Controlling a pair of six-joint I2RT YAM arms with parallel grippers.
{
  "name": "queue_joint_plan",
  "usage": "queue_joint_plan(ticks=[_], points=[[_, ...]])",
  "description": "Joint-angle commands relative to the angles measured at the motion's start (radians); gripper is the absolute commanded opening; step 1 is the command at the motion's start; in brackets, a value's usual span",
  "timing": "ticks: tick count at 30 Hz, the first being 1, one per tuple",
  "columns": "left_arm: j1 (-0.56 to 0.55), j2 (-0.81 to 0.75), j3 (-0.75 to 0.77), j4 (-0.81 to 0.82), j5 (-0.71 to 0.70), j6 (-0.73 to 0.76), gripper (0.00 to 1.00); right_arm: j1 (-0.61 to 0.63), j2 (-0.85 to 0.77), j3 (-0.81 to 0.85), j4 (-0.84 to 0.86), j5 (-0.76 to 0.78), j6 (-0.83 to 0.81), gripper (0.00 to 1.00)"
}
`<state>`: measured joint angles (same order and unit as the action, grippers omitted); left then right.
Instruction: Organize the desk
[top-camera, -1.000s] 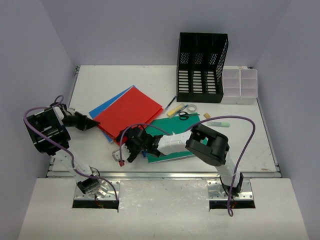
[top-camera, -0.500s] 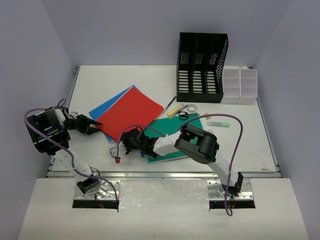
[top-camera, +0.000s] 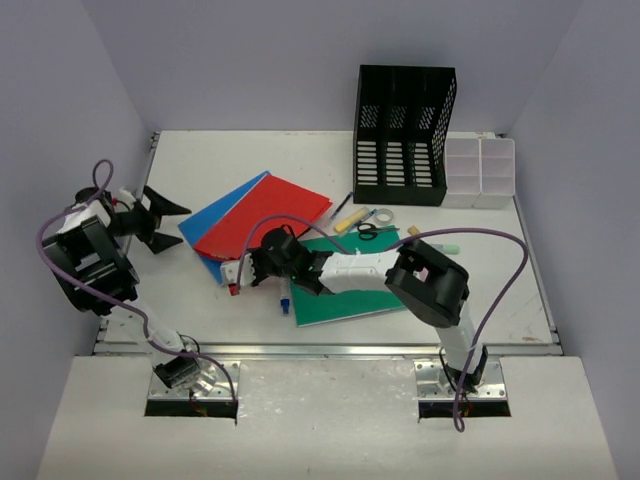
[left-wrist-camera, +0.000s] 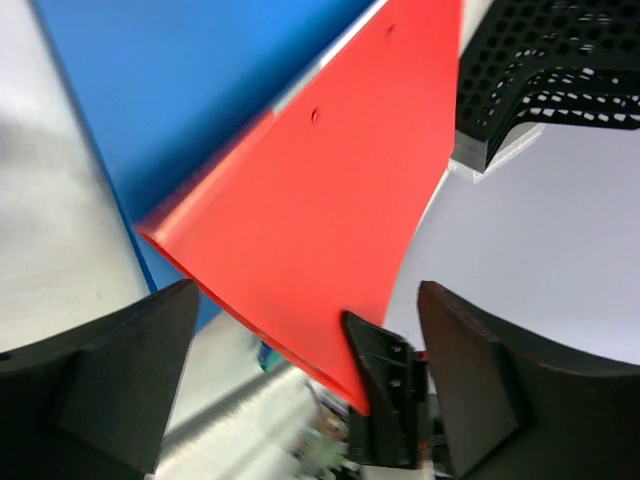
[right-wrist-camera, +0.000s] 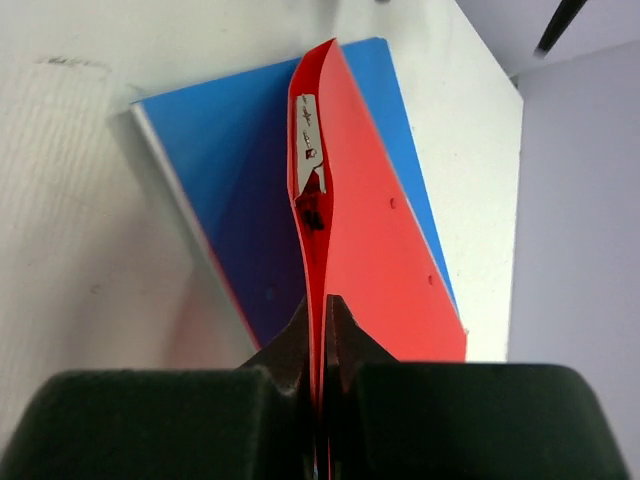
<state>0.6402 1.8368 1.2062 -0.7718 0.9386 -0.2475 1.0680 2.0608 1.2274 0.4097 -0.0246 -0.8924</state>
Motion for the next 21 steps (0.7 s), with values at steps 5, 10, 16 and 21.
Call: queue_joint_plan(ticks=[5, 10, 16, 21], points=[[0.101, -0.281, 0.123, 0.264, 0.130, 0.148, 1.00, -0.157, -0.122, 0.235, -0.215, -0.223, 0.338, 0.00], [0.103, -0.334, 0.096, 0.299, 0.217, 0.350, 1.00, -0.236, -0.128, 0.368, -0.329, -0.393, 0.508, 0.00], [0.147, -0.379, -0.072, 0.562, 0.425, 0.297, 0.95, -0.267, -0.140, 0.444, -0.400, -0.541, 0.574, 0.00], [0.168, -0.379, -0.112, 0.611, 0.529, 0.349, 0.92, -0.307, -0.151, 0.507, -0.407, -0.592, 0.654, 0.00]])
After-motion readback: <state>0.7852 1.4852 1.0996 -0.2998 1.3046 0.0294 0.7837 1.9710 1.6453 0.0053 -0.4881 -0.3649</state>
